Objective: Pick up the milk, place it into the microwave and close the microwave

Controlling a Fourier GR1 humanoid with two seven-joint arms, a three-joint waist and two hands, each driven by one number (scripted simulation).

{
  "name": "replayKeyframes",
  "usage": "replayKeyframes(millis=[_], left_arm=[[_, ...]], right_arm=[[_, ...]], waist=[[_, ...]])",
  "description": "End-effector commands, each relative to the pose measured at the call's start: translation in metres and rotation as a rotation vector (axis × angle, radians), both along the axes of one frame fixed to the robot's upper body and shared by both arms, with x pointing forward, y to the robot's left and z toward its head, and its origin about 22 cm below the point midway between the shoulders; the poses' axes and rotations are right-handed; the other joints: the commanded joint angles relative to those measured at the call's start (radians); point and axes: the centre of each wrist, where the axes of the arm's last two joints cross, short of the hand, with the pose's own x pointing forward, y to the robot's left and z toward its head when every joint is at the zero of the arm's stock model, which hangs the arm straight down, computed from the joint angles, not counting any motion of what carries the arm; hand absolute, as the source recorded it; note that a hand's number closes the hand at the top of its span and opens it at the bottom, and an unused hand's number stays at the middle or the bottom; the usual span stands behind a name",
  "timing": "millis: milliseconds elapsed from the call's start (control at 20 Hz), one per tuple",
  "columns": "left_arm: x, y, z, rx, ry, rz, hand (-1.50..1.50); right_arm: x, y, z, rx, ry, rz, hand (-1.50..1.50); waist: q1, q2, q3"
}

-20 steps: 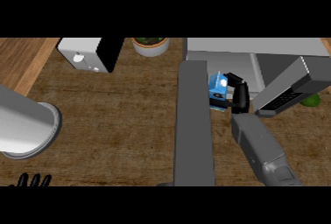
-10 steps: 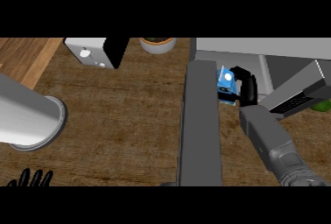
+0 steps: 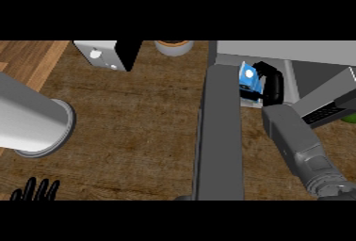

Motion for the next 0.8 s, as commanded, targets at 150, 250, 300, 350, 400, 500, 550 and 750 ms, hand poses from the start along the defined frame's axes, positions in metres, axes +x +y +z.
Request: replayKeyframes(millis=[150,250,300,350,400,500,550,750], left_arm=[[-0.001,0.004,0.000,0.010,-0.004,-0.004,-1.50],[0.006,0.004,-0.002,0.009,0.005,-0.003,-1.50],[0.008,-0.001,0.001,0.010,-0.005,-0.019,-1.50],[0.005,0.002,0.000,0.009,-0.003,-0.016,-1.50],[0.007,0.005,-0.006,0.007,0.014,-0.020,-1.50],[0.011,-0.003,-0.006,-0.009,0.010,-0.027,-1.50],[0.006,0.002,-0.004,0.003,0.015,-0.039,-1.50],[0.011,0.009,-0.004,0.016,0.005,-0.030,-1.50]], right_arm=[[0.007,-0.008,0.013,-0.032,-0.130,-0.065,1.50],[0.015,-0.009,0.026,-0.091,-0.143,-0.113,1.50],[0.017,-0.014,0.030,-0.116,-0.142,-0.133,1.50],[0.016,-0.012,0.028,-0.128,-0.143,-0.168,1.50],[0.017,-0.004,0.029,-0.133,-0.155,-0.190,1.50],[0.015,-0.007,0.025,-0.153,-0.160,-0.229,1.50],[0.016,-0.010,0.027,-0.159,-0.148,-0.248,1.50],[0.019,-0.005,0.032,-0.170,-0.164,-0.271,1.50]], waist=[[0.020,0.009,0.002],[0.022,0.013,0.000],[0.023,0.013,0.000],[0.029,0.011,0.000],[0.024,0.013,-0.002],[0.020,0.017,0.000],[0.033,0.014,0.000],[0.044,0.019,0.000]])
